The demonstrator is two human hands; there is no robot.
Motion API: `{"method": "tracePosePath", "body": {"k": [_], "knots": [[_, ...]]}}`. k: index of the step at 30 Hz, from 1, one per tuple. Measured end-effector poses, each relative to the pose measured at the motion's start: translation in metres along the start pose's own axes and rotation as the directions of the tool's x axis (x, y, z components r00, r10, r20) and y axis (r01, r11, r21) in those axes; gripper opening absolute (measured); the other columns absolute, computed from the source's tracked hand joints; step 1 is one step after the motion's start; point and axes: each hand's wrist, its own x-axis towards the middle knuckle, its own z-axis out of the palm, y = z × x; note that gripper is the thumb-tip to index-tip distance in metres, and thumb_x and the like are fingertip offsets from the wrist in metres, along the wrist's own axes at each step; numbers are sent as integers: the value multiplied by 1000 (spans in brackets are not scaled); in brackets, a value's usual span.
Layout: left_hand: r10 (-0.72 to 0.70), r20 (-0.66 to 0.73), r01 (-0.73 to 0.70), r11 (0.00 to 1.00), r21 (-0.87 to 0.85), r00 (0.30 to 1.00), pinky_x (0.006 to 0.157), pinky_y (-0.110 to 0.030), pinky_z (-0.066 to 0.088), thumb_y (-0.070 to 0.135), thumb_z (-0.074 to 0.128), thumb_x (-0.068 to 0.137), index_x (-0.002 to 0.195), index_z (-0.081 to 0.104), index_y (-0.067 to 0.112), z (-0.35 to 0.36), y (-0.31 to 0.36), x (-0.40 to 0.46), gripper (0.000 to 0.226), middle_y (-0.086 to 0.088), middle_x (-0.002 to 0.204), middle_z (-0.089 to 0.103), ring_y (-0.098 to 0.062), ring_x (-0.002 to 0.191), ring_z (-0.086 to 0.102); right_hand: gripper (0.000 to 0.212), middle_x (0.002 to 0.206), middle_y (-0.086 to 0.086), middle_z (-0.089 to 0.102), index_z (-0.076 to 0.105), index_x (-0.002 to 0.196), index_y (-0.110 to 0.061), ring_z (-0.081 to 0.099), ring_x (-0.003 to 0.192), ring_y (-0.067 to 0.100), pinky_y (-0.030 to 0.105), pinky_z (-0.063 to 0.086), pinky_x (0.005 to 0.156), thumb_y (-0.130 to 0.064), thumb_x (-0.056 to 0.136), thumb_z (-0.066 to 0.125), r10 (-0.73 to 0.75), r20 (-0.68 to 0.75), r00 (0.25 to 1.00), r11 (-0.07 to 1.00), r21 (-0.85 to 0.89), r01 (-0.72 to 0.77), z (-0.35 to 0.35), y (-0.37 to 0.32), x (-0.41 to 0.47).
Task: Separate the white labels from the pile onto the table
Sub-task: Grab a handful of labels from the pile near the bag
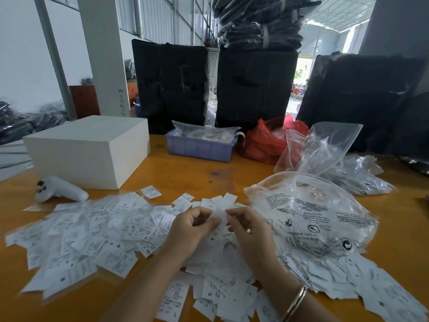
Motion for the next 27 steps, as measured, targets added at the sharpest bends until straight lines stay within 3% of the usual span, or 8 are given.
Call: {"method": "tracePosePath", "body": {"k": [2, 5, 9, 14, 19, 23, 25, 27], "knots": [[1, -15, -1, 1000, 21, 1000, 64, -10, 49, 29, 74, 77, 84, 72, 23, -1, -1, 1, 9, 9, 80, 74, -2, 76, 68, 20, 74, -20, 68, 69, 87, -35, 63, 72, 1, 10, 44, 61, -16, 87, 66, -49, 77, 996, 989, -134, 59, 2, 0, -2], [3, -67, 2, 997, 74, 998, 62, -5, 46, 20, 74, 81, 80, 72, 25, -3, -3, 4, 6, 17, 79, 72, 5, 77, 66, 19, 93, -11, 72, 73, 104, -27, 61, 85, 5, 27, 46, 80, -21, 90, 61, -88, 222, 971, 930, -330, 160, 4, -1, -3], [78, -149, -57, 989, 137, 986, 61, -5, 46, 22, 71, 84, 81, 70, 28, -8, -2, 5, 7, 20, 78, 71, 7, 77, 64, 32, 112, -11, 66, 63, 121, -30, 55, 105, 8, 37, 41, 95, -21, 91, 57, -76, 251, 965, 935, -319, 157, 4, -2, -4], [255, -400, -36, 877, 480, 881, 50, -10, 40, 21, 67, 86, 86, 64, 25, -23, -5, 10, 5, 12, 81, 66, -5, 71, 60, 28, 111, -16, 60, 61, 119, -26, 54, 107, 5, 35, 46, 98, -19, 92, 54, -151, 69, 986, 921, -354, 166, -12, -5, 15], [360, -439, 130, 633, 763, 823, 78, -31, 38, 15, 72, 82, 106, 66, 19, -33, -13, 11, 25, -1, 100, 69, -18, 82, 60, 23, 104, 1, 66, 69, 104, -12, 57, 100, 22, 36, 46, 90, -2, 88, 55, -235, -256, 938, 872, -482, 87, -63, 6, 46], [329, -435, 273, 437, 857, 838, 88, -40, 28, 21, 76, 78, 110, 66, 28, -33, -15, 10, 34, -2, 114, 61, -24, 108, 49, 31, 123, 8, 61, 63, 118, -13, 49, 116, 28, 42, 39, 97, -8, 90, 51, -35, -276, 961, 767, -624, -151, -94, 33, 57], [341, -412, 275, 384, 882, 845, 87, -42, 27, 21, 79, 74, 108, 68, 27, -32, -15, 9, 36, -6, 115, 59, -26, 108, 44, 35, 128, 10, 56, 57, 125, -12, 46, 120, 29, 41, 37, 98, -20, 91, 53, 143, -188, 972, 598, -766, -236, -105, 45, 65], [392, -374, 237, 356, 904, 840, 84, -44, 27, 20, 83, 69, 103, 70, 23, -29, -13, 9, 37, -9, 112, 60, -30, 105, 44, 30, 118, 10, 60, 61, 112, -11, 50, 111, 29, 39, 39, 91, -31, 91, 53, 307, -136, 942, 444, -855, -268, -112, 49, 73]]}}
